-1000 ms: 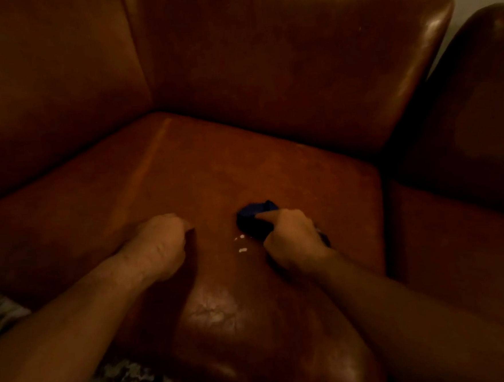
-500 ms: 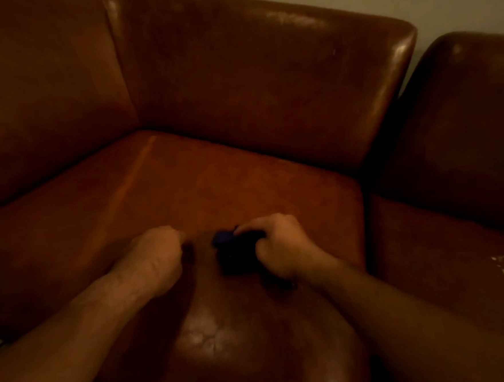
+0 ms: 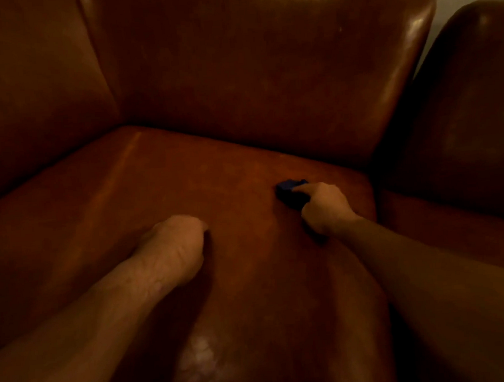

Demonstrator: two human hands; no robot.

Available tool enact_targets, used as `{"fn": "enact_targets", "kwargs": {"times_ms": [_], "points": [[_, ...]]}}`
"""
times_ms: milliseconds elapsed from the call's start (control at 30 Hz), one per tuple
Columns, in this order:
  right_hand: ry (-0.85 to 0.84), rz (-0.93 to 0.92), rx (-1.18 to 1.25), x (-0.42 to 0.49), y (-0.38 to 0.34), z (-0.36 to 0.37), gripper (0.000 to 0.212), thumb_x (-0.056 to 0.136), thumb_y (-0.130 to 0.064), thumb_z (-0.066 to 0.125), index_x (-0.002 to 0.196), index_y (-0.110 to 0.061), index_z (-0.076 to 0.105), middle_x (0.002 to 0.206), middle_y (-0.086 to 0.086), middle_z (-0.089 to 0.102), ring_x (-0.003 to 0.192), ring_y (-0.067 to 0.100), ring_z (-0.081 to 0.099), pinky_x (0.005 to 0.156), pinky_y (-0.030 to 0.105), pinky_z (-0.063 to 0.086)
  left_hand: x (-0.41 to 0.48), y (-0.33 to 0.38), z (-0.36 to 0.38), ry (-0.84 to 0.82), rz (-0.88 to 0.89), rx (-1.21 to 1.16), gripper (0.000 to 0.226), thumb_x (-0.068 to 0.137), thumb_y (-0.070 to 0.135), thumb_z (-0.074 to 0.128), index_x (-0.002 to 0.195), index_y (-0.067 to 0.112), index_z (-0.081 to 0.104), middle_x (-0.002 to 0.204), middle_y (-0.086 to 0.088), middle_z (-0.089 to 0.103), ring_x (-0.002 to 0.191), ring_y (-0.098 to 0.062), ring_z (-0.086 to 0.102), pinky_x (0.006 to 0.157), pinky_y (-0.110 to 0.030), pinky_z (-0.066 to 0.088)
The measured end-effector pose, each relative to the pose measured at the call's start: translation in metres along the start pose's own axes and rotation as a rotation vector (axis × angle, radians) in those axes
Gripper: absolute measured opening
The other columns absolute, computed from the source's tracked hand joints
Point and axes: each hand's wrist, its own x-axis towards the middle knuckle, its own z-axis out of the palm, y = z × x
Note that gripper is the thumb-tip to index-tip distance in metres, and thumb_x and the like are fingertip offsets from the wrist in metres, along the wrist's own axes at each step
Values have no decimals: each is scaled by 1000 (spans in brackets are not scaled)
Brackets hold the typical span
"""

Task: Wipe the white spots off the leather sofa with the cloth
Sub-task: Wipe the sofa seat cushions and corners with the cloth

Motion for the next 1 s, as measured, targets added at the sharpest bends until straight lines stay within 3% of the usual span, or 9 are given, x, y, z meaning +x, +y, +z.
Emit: {"fn": "enact_targets", "kwargs": {"times_ms": [100,200,333,467,533,733,867,1000], "points": [[-76,-36,42,-27,-18,8,59,83,7,39,129,-27,54,131,13,55,101,31,60,81,41,53,1,6,-2,10,0,-20,43,92,13,49,131,31,52,136,-5,52,123,-30,51,97,-42,49],[-147,-81,89,-55,-35,18,59,84,7,38,129,-28,54,129,12,56,89,27,61,74,40,53,-5,11,-2,17,17,-39,42,89,13,51,127,31,55,132,-5,55,119,-31,54,95,-43,50],[-203,-142,125,-94,-50,33,57,82,8,38,125,-25,57,127,9,58,105,29,57,85,42,52,-16,16,0,43,32,-95,47,89,11,52,132,31,51,133,-2,55,117,-27,55,92,-40,52],[-257,-199,200,-132,-58,39,53,77,7,41,115,-22,65,120,6,64,105,27,60,89,43,52,-34,21,5,29,53,-143,41,90,10,53,125,32,57,125,0,60,109,-23,59,83,-34,53],[-266,-221,216,-145,-58,39,51,75,4,43,111,-22,68,116,3,67,102,23,61,86,36,53,-43,20,4,22,80,-129,38,90,10,53,122,31,60,124,0,62,110,-24,60,87,-36,53],[-97,-138,417,-162,-43,15,51,70,6,45,105,-21,71,100,-2,71,90,13,65,73,25,54,-55,21,-13,72,179,-166,41,93,12,50,132,22,54,136,-5,55,124,-25,52,103,-33,43],[-32,-54,423,-171,-25,-39,47,82,8,45,113,-20,66,102,2,67,73,15,63,56,26,50,-58,52,-53,72,258,-240,39,99,16,42,137,19,48,140,-7,50,126,-25,49,101,-33,41],[30,62,414,-179,-8,-110,46,88,5,46,124,-21,59,125,0,60,107,16,59,81,28,51,-62,106,-104,47,363,-226,39,100,24,39,138,22,47,136,-5,51,122,-25,50,98,-35,42]]}}
